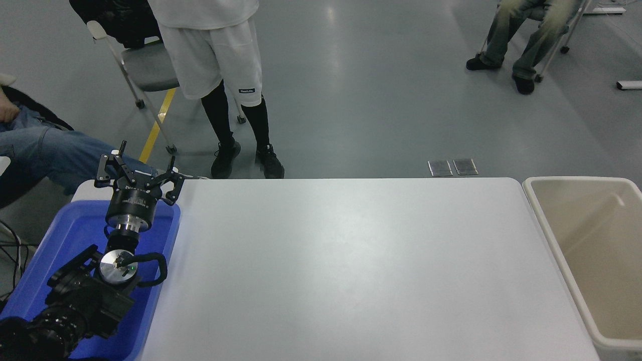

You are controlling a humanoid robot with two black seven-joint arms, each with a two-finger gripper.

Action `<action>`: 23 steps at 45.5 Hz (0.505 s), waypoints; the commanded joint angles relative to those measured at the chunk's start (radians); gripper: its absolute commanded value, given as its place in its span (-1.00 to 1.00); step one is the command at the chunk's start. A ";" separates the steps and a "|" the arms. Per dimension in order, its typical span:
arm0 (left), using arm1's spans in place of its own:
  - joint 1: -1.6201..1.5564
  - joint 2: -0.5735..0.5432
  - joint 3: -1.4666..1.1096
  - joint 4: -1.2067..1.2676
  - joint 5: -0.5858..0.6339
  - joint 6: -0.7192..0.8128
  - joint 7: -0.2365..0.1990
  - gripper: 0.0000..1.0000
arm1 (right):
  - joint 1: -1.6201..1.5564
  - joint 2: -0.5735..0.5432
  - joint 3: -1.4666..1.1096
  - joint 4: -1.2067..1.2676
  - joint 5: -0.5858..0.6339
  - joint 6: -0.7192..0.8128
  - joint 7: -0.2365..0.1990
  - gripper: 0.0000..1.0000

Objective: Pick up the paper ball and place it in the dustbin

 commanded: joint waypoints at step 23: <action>0.000 0.000 0.000 0.000 0.000 0.000 0.000 0.98 | -0.592 0.222 0.247 -0.368 0.162 -0.559 0.003 -1.00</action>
